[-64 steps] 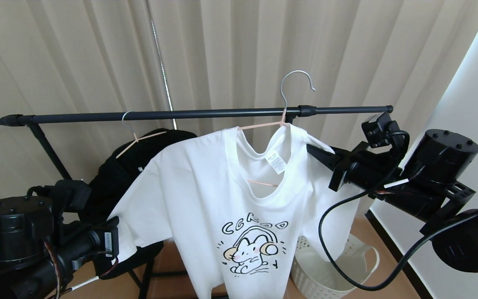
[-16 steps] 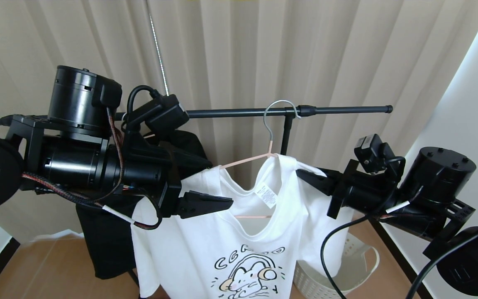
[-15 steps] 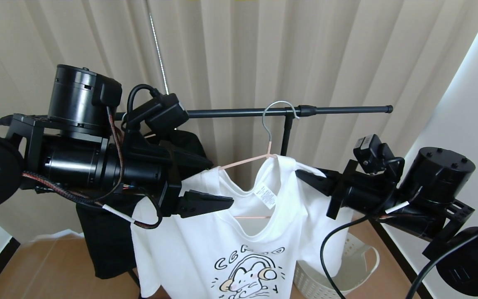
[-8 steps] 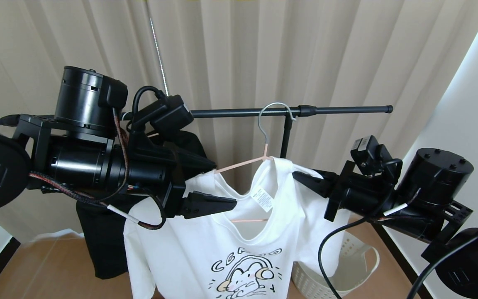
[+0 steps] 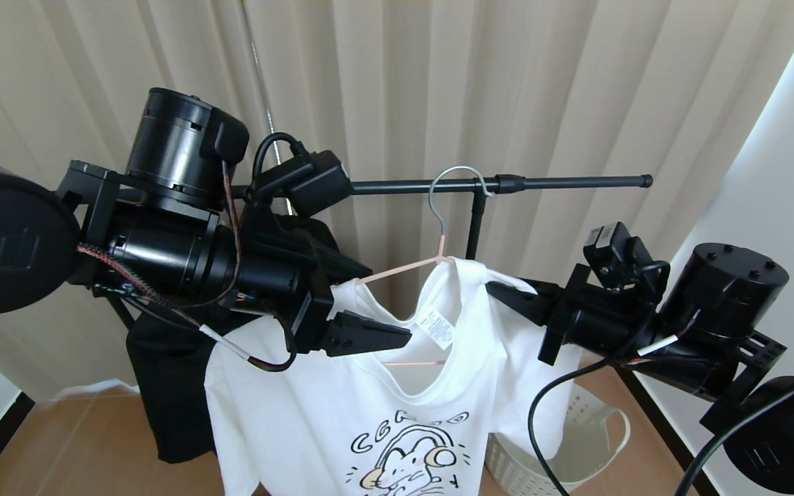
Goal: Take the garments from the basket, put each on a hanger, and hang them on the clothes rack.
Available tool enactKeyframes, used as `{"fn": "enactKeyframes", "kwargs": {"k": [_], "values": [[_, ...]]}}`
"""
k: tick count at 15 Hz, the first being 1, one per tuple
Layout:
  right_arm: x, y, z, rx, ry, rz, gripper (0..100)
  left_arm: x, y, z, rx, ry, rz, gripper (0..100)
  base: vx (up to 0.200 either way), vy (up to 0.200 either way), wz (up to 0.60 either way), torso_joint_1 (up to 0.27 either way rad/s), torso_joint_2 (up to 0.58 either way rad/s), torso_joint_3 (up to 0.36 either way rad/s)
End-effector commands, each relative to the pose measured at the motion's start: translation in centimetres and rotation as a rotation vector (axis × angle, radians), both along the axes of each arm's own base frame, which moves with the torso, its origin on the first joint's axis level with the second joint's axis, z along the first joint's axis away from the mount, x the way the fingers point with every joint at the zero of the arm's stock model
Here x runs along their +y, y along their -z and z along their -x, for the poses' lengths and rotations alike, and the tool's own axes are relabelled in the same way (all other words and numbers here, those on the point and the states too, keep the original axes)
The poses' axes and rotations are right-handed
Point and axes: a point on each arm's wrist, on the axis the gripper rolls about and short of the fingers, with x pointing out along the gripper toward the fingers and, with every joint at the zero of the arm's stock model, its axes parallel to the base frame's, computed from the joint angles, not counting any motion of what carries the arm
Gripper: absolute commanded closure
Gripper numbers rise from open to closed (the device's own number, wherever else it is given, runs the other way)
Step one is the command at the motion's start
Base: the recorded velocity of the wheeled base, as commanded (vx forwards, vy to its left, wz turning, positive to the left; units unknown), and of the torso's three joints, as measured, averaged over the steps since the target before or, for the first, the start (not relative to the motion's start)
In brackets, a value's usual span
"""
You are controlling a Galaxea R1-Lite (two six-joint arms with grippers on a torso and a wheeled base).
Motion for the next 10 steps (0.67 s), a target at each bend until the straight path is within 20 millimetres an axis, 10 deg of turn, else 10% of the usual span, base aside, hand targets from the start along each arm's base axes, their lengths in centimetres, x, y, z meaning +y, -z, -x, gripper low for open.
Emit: {"fn": "enactKeyframes", "kwargs": {"k": [1, 10], "values": [[0.0, -0.2, -0.1, -0.007, 0.000, -0.003, 100, -0.6, -0.3, -0.3, 0.006, -0.006, -0.023, 0, 0.000, 0.000, 0.00, 0.000, 0.00, 0.000], [0.1, -0.3, -0.1, -0.010, 0.000, -0.004, 100, -0.6, 1.4, -0.2, 0.005, -0.006, -0.095, 0, 0.000, 0.000, 0.00, 0.000, 0.00, 0.000]]}}
